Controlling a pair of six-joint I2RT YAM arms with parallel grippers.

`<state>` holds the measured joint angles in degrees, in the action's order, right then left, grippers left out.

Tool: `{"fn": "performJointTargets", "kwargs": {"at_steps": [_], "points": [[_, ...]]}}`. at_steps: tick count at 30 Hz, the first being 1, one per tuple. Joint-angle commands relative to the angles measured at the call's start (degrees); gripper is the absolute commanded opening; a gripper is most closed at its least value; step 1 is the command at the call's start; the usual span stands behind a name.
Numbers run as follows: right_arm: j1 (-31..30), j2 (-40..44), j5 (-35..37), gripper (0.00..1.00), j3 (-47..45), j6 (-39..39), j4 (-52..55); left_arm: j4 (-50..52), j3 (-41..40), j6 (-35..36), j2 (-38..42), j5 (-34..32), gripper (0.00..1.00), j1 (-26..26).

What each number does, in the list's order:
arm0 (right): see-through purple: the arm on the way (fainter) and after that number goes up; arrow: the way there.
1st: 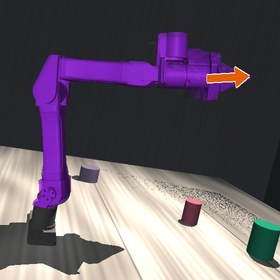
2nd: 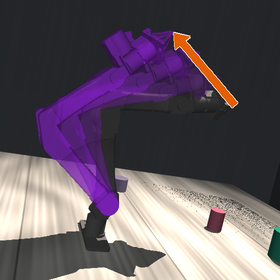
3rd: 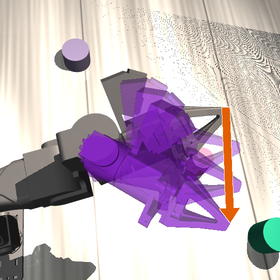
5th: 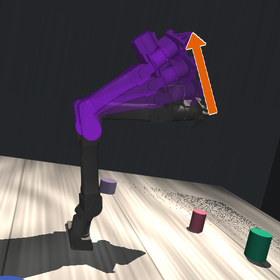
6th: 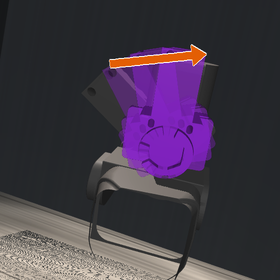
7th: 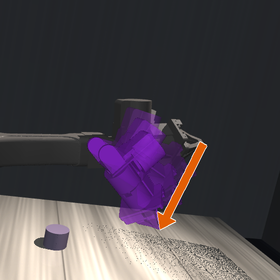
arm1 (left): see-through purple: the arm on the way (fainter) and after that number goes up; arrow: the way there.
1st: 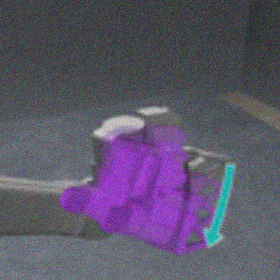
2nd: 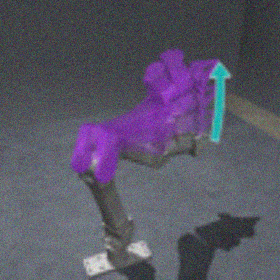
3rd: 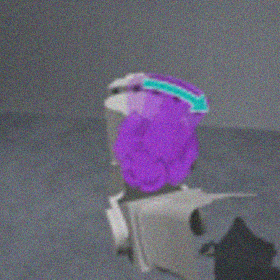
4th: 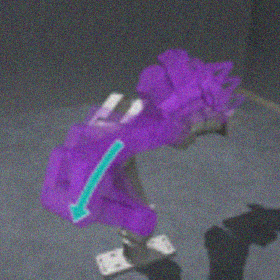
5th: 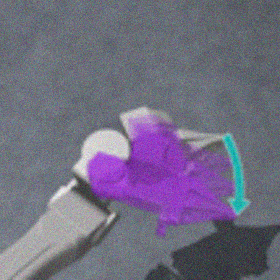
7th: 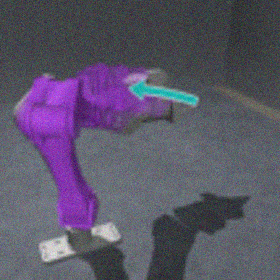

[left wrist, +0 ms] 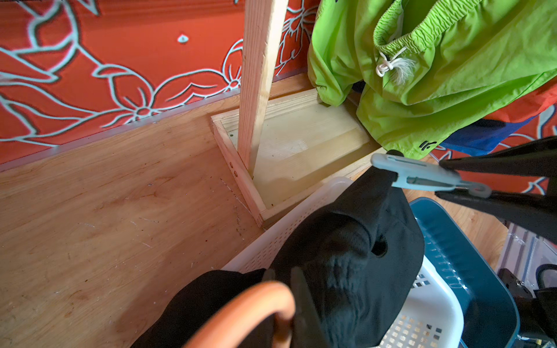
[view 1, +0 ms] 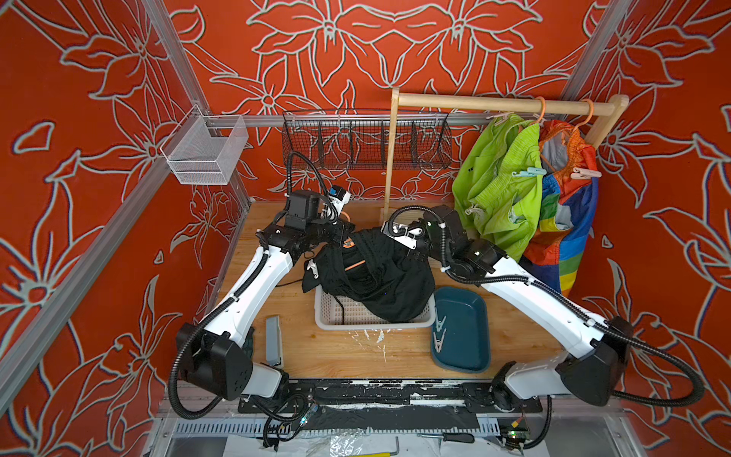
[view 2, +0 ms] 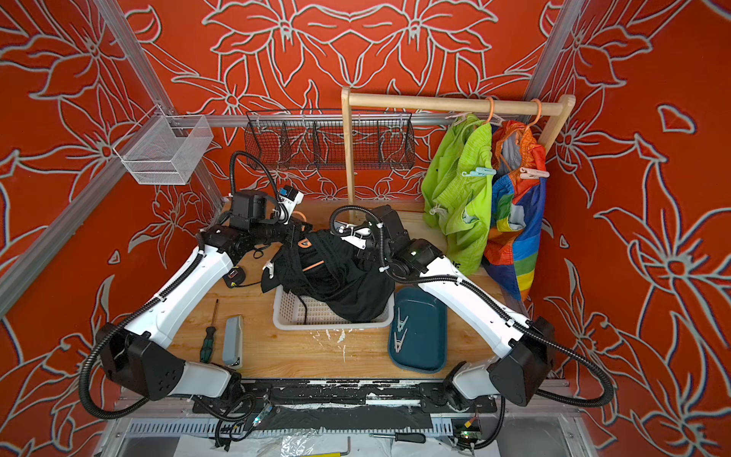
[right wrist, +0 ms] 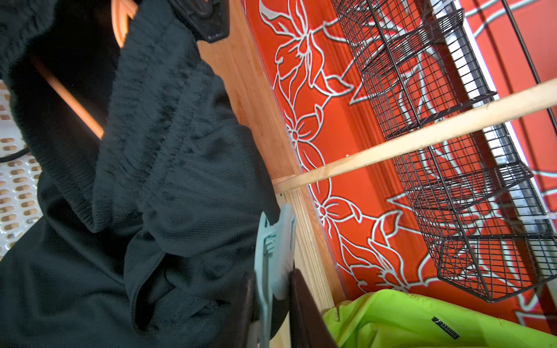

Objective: Remove the clothespins securing shorts to the hanger
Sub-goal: Remove the clothespin from the hanger.

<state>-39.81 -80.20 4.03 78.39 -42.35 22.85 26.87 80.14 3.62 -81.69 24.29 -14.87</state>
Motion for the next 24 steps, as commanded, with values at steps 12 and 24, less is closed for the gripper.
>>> {"fn": "performJointTargets", "kwargs": {"at_steps": [12, 24], "points": [[0.0, 6.2, -2.5, 0.16, 3.0, 4.9, 4.6, -3.7, -0.2, -1.0, 1.9, 0.5, 0.00, 0.5], [0.1, 21.9, 2.9, 0.13, -13.0, 30.0, 8.0, -3.9, -0.5, -0.9, 3.4, -0.9, 0.00, 0.5]]}}
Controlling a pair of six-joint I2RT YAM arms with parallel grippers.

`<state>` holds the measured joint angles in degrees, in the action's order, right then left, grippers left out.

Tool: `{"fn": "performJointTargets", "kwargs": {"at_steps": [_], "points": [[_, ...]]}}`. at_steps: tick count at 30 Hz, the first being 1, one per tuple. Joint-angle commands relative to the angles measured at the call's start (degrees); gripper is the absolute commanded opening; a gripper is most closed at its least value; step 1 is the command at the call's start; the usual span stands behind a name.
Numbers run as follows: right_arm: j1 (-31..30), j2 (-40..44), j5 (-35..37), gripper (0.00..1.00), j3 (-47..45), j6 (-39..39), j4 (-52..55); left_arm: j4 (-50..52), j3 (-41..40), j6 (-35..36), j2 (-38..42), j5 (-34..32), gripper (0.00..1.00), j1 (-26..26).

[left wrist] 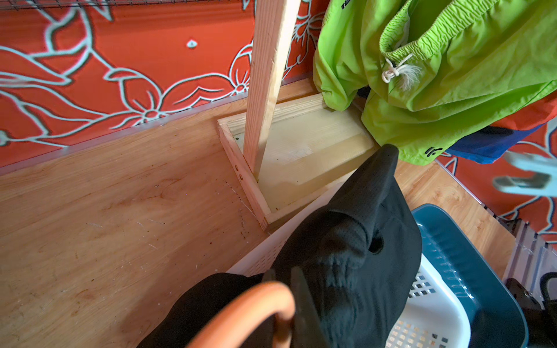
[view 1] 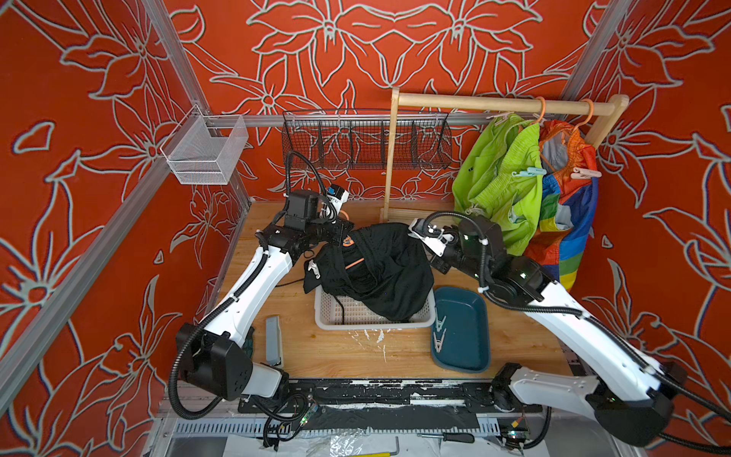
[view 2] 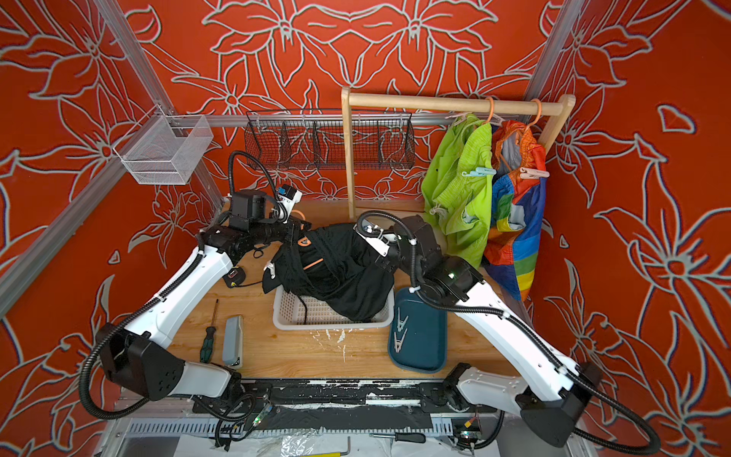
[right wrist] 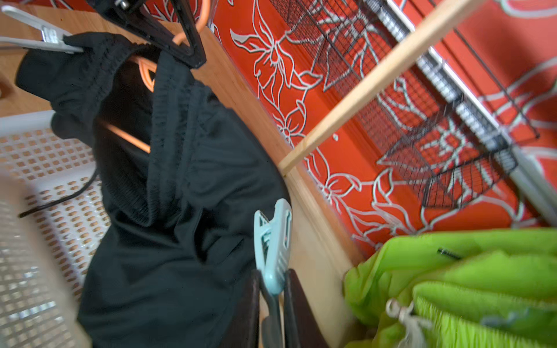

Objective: Remove the clothespins securing shorts to the hanger
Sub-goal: Remove the clothespin from the hanger, then place the clothespin in the storage box.

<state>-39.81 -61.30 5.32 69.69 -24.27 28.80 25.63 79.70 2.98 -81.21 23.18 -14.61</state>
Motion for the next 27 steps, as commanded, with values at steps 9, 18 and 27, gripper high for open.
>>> {"fn": "performJointTargets", "kwargs": {"at_steps": [9, 18, 27], "points": [[0.1, 18.3, 6.5, 0.12, -25.6, 43.1, 1.9, -2.7, -0.2, -0.1, 3.4, -0.4, 0.00, 0.3], [0.0, 36.6, 20.7, 0.10, -38.3, 58.0, 8.7, -2.9, -0.2, 0.0, 3.3, -0.6, 0.00, 0.4], [0.0, 25.5, 20.3, 0.24, -39.5, 63.3, 7.0, -2.9, -0.4, 0.2, 3.3, -0.9, 0.00, 0.4]]}}
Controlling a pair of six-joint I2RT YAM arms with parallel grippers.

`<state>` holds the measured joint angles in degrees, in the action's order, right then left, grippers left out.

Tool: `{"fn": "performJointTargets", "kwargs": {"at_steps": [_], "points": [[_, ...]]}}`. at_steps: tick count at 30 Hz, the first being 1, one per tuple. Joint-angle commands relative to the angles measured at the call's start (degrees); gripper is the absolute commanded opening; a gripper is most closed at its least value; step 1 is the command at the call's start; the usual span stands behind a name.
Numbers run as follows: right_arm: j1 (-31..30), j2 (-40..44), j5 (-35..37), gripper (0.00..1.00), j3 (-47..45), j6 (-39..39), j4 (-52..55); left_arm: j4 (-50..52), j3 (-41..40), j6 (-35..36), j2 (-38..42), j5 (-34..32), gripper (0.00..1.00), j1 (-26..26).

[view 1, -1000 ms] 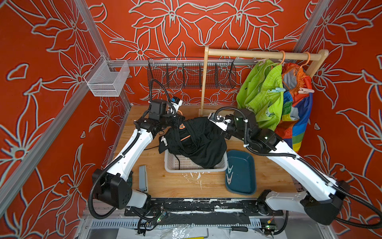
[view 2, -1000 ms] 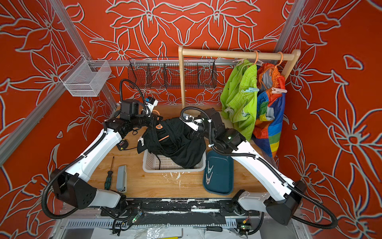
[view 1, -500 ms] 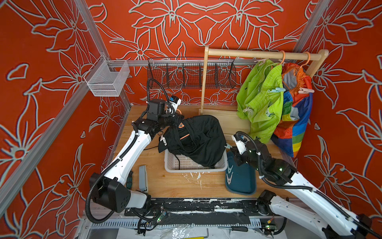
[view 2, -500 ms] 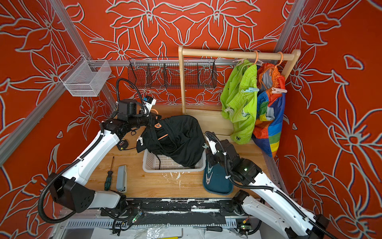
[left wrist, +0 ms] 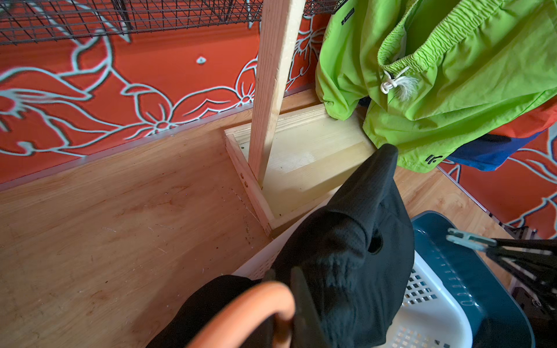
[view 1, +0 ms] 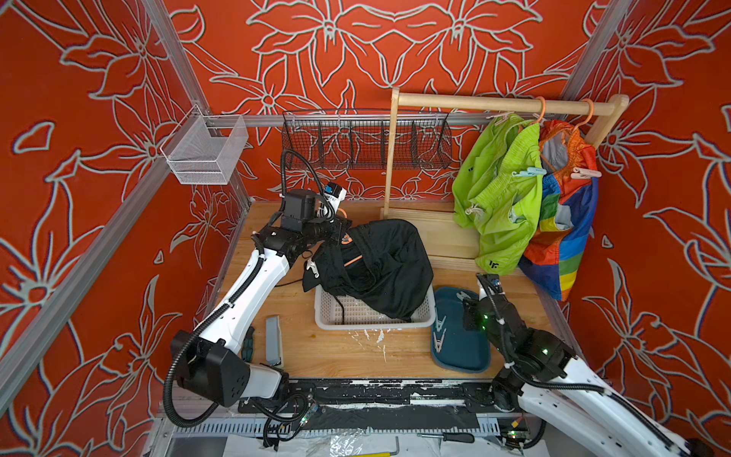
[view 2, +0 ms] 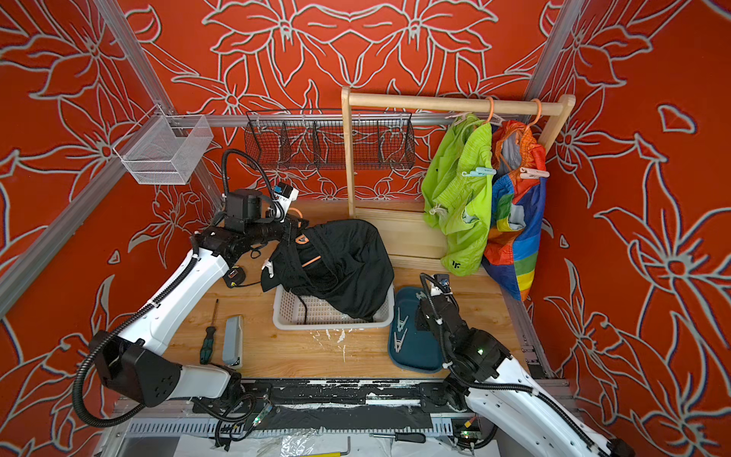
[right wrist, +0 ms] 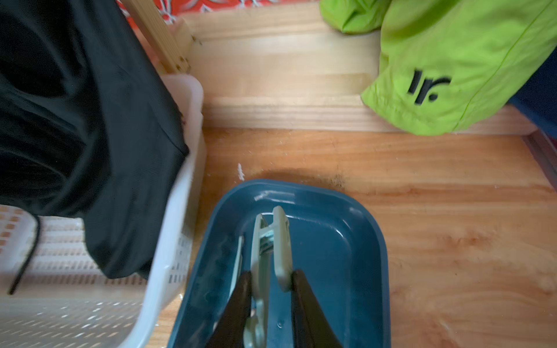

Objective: Remove the clothespins securing shorts to the hanger
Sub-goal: Place the clothespin in the storage box.

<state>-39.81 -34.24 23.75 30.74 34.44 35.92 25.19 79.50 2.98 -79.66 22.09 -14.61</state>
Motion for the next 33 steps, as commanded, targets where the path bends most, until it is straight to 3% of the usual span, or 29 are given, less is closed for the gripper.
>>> {"fn": "performJointTargets", "kwargs": {"at_steps": [1, 4, 6, 10, 13, 18, 22, 23, 33], "points": [[0.0, -2.2, 1.7, 0.24, -0.7, 4.9, -0.7, -2.4, -0.2, 0.1, 1.8, 0.2, 0.00, 0.4], [0.1, -3.3, 1.5, 0.26, -1.2, 5.4, -1.7, -2.5, -0.2, 0.1, 1.8, 0.3, 0.00, 0.4], [0.2, -3.9, 1.1, 0.35, -1.3, 5.5, -2.5, -2.5, -0.2, 0.0, 1.9, 0.5, 0.00, 0.4], [0.3, -5.5, 1.3, 0.64, -0.9, 4.9, -3.5, -2.5, -0.2, 0.0, 1.9, 0.5, 0.00, 0.4], [0.8, -6.5, 1.2, 0.71, -0.7, 4.0, -4.8, -2.6, -0.2, 0.0, 2.0, 0.5, 0.00, 0.5], [4.2, -10.0, -2.8, 0.63, -0.2, 3.4, -8.8, -2.6, -0.2, -0.1, 1.7, 0.6, 0.00, 0.5], [9.2, -14.5, -8.8, 0.31, -0.2, 3.5, -13.3, -2.7, -0.4, 0.0, 1.8, 0.5, 0.00, 0.5], [10.1, -15.8, -9.9, 0.29, 0.0, 3.3, -14.6, -2.8, -0.4, 0.0, 1.9, 0.4, 0.00, 0.5], [15.1, -30.0, -16.1, 0.30, 1.3, 4.1, -26.1, -2.9, -0.4, -0.1, 1.8, 0.6, 0.00, 0.7]]}}
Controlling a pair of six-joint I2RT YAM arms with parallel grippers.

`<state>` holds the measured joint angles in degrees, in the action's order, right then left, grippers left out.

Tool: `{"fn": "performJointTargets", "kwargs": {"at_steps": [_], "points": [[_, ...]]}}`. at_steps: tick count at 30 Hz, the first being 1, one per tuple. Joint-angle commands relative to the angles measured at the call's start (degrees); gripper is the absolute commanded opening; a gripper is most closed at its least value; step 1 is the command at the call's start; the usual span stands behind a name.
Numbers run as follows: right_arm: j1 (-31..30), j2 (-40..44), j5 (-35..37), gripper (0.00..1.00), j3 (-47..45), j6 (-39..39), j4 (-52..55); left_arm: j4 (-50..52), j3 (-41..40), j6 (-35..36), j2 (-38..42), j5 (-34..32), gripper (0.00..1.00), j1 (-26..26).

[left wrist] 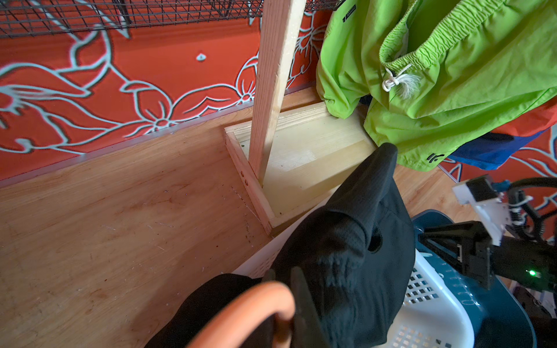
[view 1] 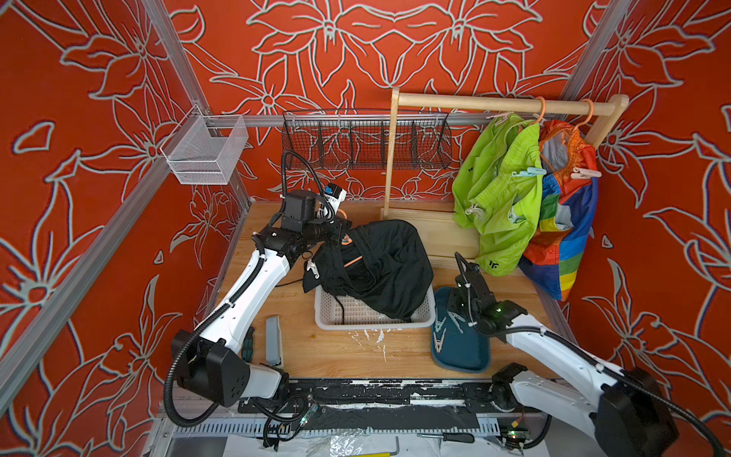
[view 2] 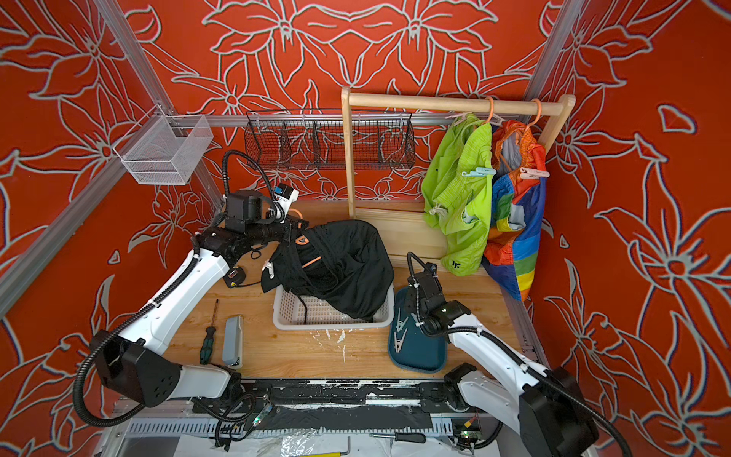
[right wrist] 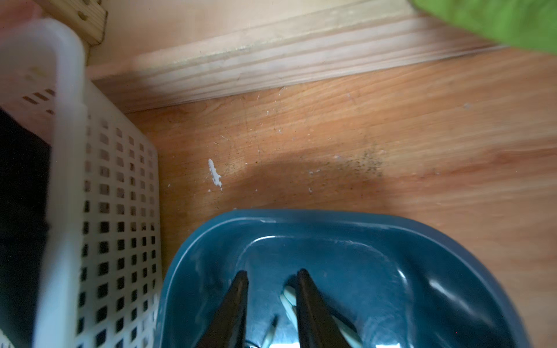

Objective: Remove the clothespins securing shorts to the hanger
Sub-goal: Place the clothespin in the storage box.

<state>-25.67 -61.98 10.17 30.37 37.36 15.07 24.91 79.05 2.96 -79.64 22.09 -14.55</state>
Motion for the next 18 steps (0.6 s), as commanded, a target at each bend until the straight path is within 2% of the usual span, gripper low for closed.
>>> {"fn": "performJointTargets", "kwargs": {"at_steps": [1, 7, 14, 18], "points": [[1.3, -3.4, -2.4, 0.30, 1.7, 1.1, -6.9, -2.6, 0.0, 0.0, 1.8, 0.6, 0.00, 0.6], [3.4, -8.8, -1.0, 0.30, 4.4, -2.7, -12.9, -2.7, 0.1, -0.1, 1.7, 1.0, 0.00, 0.8], [6.5, -17.0, -2.9, 0.31, 9.3, -6.6, -19.2, -2.8, 0.1, -0.5, 1.7, 1.7, 0.00, 1.3], [6.5, -15.0, -3.9, 0.35, 10.8, -9.9, -18.8, -2.8, 0.0, -0.4, 1.9, 1.9, 0.00, 1.4]]}}
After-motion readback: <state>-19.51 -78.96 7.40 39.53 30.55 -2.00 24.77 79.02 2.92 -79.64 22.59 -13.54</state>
